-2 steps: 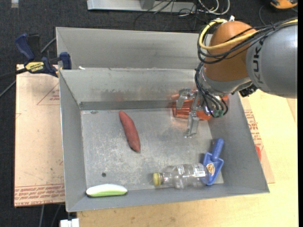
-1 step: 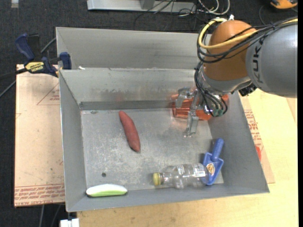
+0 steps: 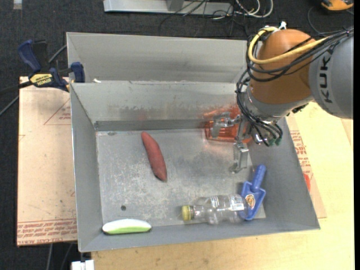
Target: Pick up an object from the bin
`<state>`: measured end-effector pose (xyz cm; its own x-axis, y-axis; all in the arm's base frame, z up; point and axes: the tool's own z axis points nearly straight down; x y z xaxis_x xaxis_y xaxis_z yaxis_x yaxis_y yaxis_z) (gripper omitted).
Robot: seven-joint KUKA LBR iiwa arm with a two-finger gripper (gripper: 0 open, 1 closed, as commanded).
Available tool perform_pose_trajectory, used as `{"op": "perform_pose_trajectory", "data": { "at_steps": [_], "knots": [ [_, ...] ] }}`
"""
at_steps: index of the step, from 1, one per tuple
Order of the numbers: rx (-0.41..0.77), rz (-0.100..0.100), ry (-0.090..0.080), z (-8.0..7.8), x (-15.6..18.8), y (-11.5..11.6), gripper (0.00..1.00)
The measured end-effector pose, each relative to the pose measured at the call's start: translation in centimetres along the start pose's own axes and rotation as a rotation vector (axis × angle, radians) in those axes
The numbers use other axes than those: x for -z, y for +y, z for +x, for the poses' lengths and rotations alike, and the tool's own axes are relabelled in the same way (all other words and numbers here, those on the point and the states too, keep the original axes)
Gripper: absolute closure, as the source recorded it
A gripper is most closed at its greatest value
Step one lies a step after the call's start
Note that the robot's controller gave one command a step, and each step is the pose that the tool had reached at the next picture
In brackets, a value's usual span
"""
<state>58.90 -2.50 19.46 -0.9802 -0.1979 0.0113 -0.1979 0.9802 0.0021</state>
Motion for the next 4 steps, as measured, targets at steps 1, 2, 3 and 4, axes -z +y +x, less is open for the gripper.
{"op": "perform_pose_trajectory", "data": {
  "at_steps": [1, 2, 3, 4],
  "knots": [
    [0.287, 0.001, -0.005, 0.7, -5.6, -3.2, 0.0],
    [-0.004, -0.001, -0.001, 2.2, -6.7, -3.1, 0.0],
    [-0.169, 0.001, -0.008, 1.9, -7.7, -5.9, 0.0],
    [-0.2, -0.002, -0.005, 11.4, -12.3, -7.2, 0.0]
  ]
}}
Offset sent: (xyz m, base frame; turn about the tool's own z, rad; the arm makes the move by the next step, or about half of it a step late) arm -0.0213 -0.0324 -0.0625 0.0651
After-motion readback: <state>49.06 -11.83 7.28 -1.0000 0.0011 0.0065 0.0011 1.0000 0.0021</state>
